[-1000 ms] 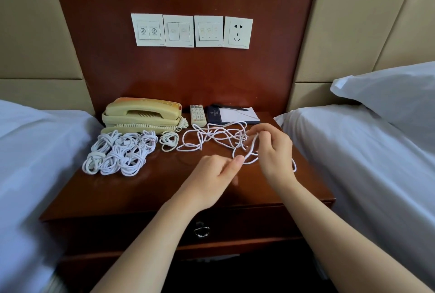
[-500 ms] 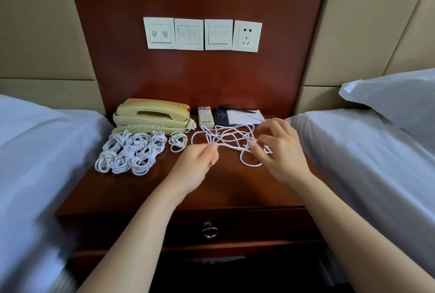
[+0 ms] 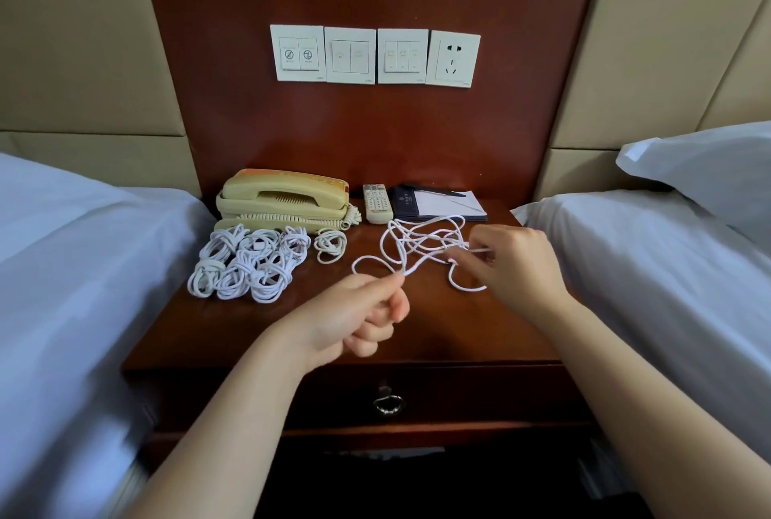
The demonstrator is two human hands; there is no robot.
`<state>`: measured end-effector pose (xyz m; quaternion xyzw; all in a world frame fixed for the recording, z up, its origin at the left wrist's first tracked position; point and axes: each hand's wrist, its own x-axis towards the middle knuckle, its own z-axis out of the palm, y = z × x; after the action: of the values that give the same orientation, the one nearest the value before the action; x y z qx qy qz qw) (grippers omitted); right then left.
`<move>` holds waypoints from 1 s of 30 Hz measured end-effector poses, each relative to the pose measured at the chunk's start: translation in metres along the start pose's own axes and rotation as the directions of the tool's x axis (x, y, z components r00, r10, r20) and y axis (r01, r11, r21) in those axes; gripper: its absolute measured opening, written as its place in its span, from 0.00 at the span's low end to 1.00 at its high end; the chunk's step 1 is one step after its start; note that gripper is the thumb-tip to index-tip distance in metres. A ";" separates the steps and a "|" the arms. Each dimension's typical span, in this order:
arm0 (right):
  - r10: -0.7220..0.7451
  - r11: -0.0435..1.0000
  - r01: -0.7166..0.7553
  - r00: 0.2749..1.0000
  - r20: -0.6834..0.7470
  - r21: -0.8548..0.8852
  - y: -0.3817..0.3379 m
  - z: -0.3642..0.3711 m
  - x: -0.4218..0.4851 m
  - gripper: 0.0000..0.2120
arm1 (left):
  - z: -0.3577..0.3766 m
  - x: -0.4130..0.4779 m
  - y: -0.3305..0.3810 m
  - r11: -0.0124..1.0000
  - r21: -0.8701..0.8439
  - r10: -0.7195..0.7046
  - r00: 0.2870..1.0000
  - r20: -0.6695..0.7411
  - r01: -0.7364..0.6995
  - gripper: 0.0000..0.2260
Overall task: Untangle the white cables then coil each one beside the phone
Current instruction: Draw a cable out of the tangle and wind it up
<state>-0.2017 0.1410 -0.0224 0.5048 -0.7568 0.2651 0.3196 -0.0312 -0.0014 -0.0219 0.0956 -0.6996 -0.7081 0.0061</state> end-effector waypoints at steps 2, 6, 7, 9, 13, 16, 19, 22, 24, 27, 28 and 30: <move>0.076 0.997 -0.076 0.997 0.011 -0.002 -0.002 0.002 0.001 0.20 | 0.000 0.000 0.002 0.997 -0.072 0.023 0.999 0.038 -0.020 0.21; 0.158 0.987 -0.162 0.961 0.228 0.001 -0.015 0.011 -0.002 0.20 | 0.001 0.002 0.007 0.959 -0.280 0.061 0.994 0.088 -0.034 0.19; 0.151 0.988 -0.157 0.946 0.288 -0.002 -0.020 0.014 -0.004 0.20 | 0.002 0.003 0.008 0.944 -0.329 0.069 0.993 0.093 -0.035 0.18; 0.122 0.991 -0.133 0.917 0.379 0.003 -0.030 0.016 -0.006 0.20 | 0.004 0.005 0.009 0.903 -0.428 0.088 0.993 0.084 -0.044 0.16; 0.036 0.993 -0.090 0.852 0.523 0.079 -0.044 0.014 -0.007 0.20 | 0.007 0.011 0.013 0.790 -0.606 0.114 0.993 -0.008 -0.096 0.14; -0.041 0.986 -0.069 0.790 0.612 0.155 -0.053 0.010 -0.007 0.14 | 0.003 0.017 0.012 0.702 -0.689 0.118 0.983 -0.139 -0.181 0.16; -0.130 0.968 -0.040 0.765 0.630 0.248 -0.066 0.002 -0.007 0.13 | 0.000 0.022 0.012 0.683 -0.681 0.114 0.959 -0.258 -0.264 0.17; -0.159 0.967 -0.011 0.755 0.637 0.255 -0.076 -0.005 -0.007 0.13 | 0.000 0.027 0.008 0.757 -0.553 0.123 0.907 -0.402 -0.348 0.17; -0.148 0.973 -0.013 0.735 0.661 0.232 -0.080 -0.009 -0.006 0.13 | 0.000 0.031 0.002 0.856 -0.337 0.184 0.840 -0.511 -0.393 0.17; -0.158 0.967 -0.015 0.750 0.643 0.255 -0.085 -0.013 -0.005 0.13 | -0.003 0.034 -0.004 0.931 -0.088 0.249 0.790 -0.561 -0.356 0.16; -0.157 0.963 -0.017 0.779 0.608 0.270 -0.087 -0.015 -0.005 0.13 | -0.004 0.032 -0.004 0.940 -0.055 0.255 0.802 -0.540 -0.336 0.16; -0.136 0.962 -0.013 0.843 0.520 0.273 -0.087 -0.017 -0.002 0.09 | -0.002 0.028 -0.004 0.959 0.028 0.265 0.855 -0.445 -0.283 0.17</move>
<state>-0.1163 0.1242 -0.0059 0.6210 -0.7563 0.2027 0.0343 -0.0583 -0.0071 -0.0291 0.1540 -0.6725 -0.6724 0.2681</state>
